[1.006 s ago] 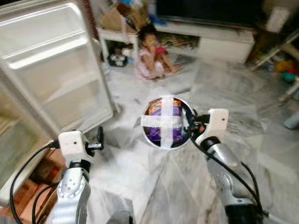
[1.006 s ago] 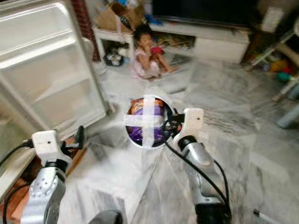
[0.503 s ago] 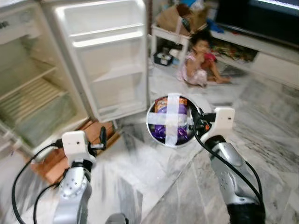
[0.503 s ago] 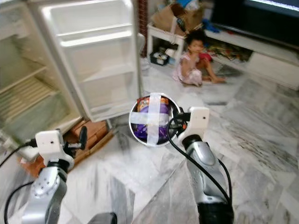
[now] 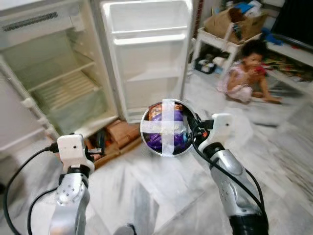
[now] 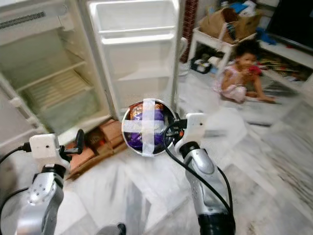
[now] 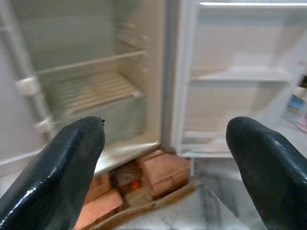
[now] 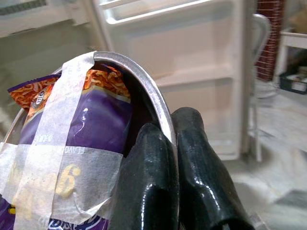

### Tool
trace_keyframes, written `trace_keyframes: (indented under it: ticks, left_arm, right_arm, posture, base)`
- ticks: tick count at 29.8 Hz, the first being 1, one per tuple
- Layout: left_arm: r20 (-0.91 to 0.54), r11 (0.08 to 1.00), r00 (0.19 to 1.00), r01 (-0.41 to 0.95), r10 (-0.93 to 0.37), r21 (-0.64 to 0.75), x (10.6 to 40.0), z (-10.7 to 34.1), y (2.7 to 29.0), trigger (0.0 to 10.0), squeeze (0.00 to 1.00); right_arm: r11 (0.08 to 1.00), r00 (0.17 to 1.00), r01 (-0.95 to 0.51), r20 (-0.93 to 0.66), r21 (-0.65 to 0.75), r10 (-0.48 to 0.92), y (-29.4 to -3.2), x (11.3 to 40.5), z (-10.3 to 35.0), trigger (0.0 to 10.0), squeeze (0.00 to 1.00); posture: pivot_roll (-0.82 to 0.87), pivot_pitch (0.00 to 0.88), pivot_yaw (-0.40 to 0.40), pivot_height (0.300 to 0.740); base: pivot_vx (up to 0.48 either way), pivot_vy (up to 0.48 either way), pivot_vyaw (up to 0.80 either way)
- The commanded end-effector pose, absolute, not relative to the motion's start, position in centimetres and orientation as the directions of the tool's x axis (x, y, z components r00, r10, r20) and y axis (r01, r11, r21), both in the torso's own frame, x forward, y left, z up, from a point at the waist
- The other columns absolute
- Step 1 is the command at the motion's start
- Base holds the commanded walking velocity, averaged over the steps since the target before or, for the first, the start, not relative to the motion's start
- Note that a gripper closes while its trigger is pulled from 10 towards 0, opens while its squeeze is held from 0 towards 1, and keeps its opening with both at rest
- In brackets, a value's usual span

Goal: Restocking fridge

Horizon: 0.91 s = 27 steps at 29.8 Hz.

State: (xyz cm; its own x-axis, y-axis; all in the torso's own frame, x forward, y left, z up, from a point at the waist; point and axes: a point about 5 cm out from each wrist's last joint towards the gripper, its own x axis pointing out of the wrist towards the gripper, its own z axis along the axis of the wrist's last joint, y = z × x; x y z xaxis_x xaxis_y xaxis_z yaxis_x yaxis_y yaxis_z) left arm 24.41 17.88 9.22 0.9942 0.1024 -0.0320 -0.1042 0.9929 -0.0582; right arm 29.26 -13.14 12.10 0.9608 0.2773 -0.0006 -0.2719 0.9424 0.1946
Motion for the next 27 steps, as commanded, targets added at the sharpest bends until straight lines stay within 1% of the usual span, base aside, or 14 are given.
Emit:
trace_keyframes:
  ticks: [1,5,10,13,16,19,25,27]
  left_arm:
    - [-0.034,0.992,0.993,-0.113,0.111,-0.05,24.31,9.26,18.15,10.0,0.0]
    - [-0.033,0.992,0.993,-0.117,0.115,-0.047,24.23,9.3,18.34,10.0,0.0]
    - [-0.037,0.993,0.993,-0.112,0.11,-0.045,24.16,9.16,18.25,10.0,0.0]
    - [-0.038,0.993,0.994,-0.108,0.106,-0.046,24.25,9.11,18.08,10.0,0.0]
    - [-0.037,0.993,0.994,-0.106,0.105,-0.046,24.34,9.15,18.05,10.0,0.0]
    - [-0.029,0.994,0.994,-0.104,0.103,-0.043,24.62,9.39,18.12,10.0,0.0]
    - [-0.023,0.994,0.994,-0.106,0.105,-0.038,24.69,9.53,18.35,10.0,0.0]
    - [-0.022,0.994,0.994,-0.105,0.104,-0.035,24.7,9.52,18.25,10.0,0.0]
  right_arm:
    - [0.947,0.964,-0.264,0.037,0.185,0.262,-13.64,29.38,12.91,10.0,0.0]
    - [0.946,0.964,-0.264,0.04,0.189,0.261,-13.61,29.49,12.99,10.0,0.0]
    - [0.946,0.964,-0.266,0.032,0.185,0.264,-13.59,29.51,12.82,10.0,0.0]
    - [0.943,0.953,-0.302,0.041,0.143,0.299,-13.19,29.36,12.97,10.0,0.0]
    - [0.946,0.96,-0.281,0.038,0.161,0.278,-13.37,29.4,12.91,10.0,0.0]
    - [0.952,0.967,-0.253,0.028,0.174,0.252,-13.85,29.44,12.75,10.0,0.0]
    - [0.954,0.968,-0.249,0.029,0.168,0.247,-13.94,29.41,12.75,10.0,0.0]
    - [0.953,0.965,-0.261,0.032,0.156,0.259,-13.86,29.43,12.75,10.0,0.0]
  posture:
    - [0.06,0.071,-0.038,0.74]
    - [0.07,0.076,-0.04,0.74]
    - [0.07,0.073,-0.038,0.74]
    - [0.07,0.071,-0.036,0.74]
    - [0.07,0.071,-0.036,0.74]
    - [0.07,0.073,-0.034,0.74]
    - [0.07,0.076,-0.034,0.74]
    - [0.07,0.076,-0.035,0.74]
  base:
    - [0.0,0.259,0.73]
    - [0.0,0.318,0.67]
    - [0.0,0.389,0.0]
    - [0.0,0.434,0.65]
    - [0.0,0.431,0.64]
    - [0.0,0.434,0.0]
    - [0.0,0.431,0.0]
    - [0.251,0.405,0.0]
